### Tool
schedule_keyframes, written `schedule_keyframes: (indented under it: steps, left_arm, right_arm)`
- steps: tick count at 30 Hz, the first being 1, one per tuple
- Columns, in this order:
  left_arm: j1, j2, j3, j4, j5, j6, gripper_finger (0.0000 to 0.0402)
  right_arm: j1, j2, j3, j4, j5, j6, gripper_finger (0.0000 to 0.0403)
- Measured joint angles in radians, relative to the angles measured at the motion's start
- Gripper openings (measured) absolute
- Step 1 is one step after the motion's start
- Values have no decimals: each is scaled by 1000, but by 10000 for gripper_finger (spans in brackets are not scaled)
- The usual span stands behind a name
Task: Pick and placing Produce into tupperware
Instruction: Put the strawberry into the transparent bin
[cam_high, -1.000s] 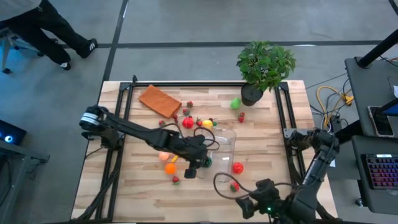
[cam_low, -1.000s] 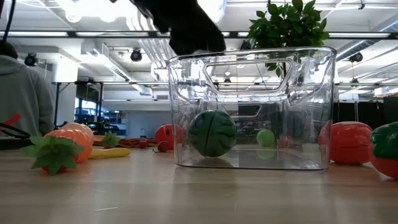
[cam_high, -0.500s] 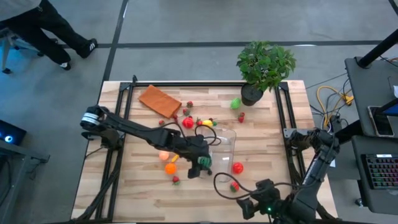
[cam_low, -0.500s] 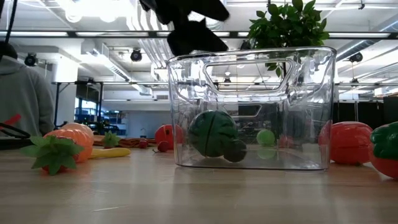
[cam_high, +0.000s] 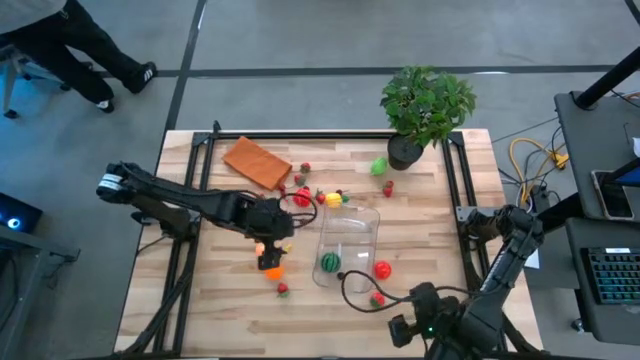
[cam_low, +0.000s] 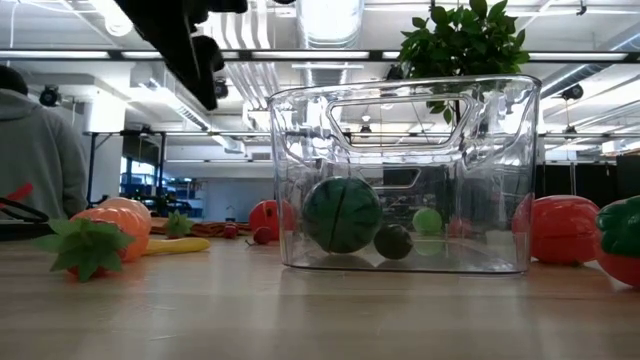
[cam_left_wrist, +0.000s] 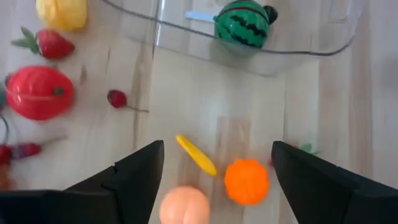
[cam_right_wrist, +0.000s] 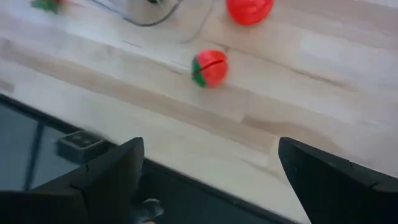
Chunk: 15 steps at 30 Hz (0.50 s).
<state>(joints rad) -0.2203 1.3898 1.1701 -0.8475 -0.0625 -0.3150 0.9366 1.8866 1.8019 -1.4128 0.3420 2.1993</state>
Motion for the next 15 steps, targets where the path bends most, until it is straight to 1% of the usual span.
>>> schedule_keyframes:
  steps: [2, 5, 7, 12, 15]
  left_arm:
    - [-6, -32, -31, -33, 3, -33, 283]
    - [-17, -89, -71, -24, 4, -84, 283]
    - [-23, -132, -101, -33, 3, -115, 283]
    - [-32, -228, -167, -24, 2, -176, 283]
    - [-32, -276, -193, -24, 1, -204, 283]
  right_arm:
    - [-10, 0, -12, 4, -4, -3, 364]
    - [-34, 0, -39, 5, -43, 5, 364]
    - [-48, -1, -61, 25, -74, -61, 364]
    - [-82, 3, -135, 162, -80, -276, 363]
    - [-100, 3, -192, 226, -81, -311, 363]
